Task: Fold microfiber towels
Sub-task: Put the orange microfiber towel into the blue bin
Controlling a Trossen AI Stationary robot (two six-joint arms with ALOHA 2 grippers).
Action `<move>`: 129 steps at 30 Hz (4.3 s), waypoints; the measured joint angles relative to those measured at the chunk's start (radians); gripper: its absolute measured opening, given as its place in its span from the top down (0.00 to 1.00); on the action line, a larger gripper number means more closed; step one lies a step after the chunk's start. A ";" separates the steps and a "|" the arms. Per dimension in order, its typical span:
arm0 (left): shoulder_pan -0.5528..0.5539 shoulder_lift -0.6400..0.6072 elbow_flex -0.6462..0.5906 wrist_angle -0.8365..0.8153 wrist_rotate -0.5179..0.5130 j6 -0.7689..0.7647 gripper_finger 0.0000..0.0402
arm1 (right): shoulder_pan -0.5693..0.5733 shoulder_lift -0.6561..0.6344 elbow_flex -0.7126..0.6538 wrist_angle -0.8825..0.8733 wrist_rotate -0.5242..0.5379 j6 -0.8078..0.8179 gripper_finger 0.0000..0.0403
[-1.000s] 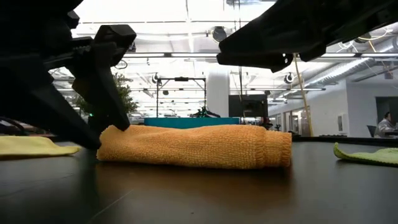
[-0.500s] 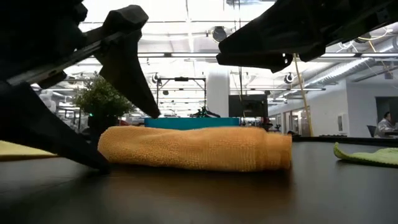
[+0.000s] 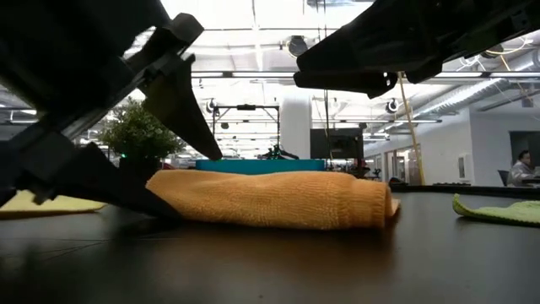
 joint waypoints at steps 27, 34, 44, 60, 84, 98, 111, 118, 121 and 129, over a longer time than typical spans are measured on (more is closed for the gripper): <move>0.070 0.004 -0.004 0.000 -0.132 0.052 0.66 | 0.010 0.000 0.000 -0.004 -0.028 -0.055 0.60; 0.095 0.004 -0.003 0.010 -0.131 0.053 0.85 | 0.029 0.002 -0.001 -0.003 -0.027 -0.078 0.60; 0.094 0.004 -0.003 0.014 -0.129 0.084 0.98 | 0.039 0.173 0.220 -0.270 0.048 -0.081 0.59; 0.084 -0.063 -0.003 0.014 -0.105 0.083 0.99 | 0.037 0.210 0.258 -0.308 0.126 -0.107 0.24; 0.094 -0.095 -0.003 0.014 -0.069 0.048 0.99 | 0.042 0.359 0.538 -0.756 0.383 0.179 0.28; 0.094 -0.095 -0.003 0.014 -0.068 0.047 0.96 | 0.052 0.359 0.538 -0.873 0.306 0.326 0.60; 0.059 -0.095 -0.002 -0.070 -0.070 0.128 0.80 | 0.050 0.342 0.537 -0.874 0.299 0.350 0.97; 0.017 -0.095 -0.002 -0.042 -0.134 0.125 0.55 | 0.048 0.296 0.537 -0.873 0.300 0.351 0.99; 0.007 -0.095 -0.002 0.020 -0.139 0.136 0.46 | 0.043 0.286 0.537 -0.872 0.299 0.350 0.99; 0.027 -0.095 -0.002 0.165 -0.063 0.148 0.33 | 0.014 0.289 0.537 -0.872 0.229 0.361 0.99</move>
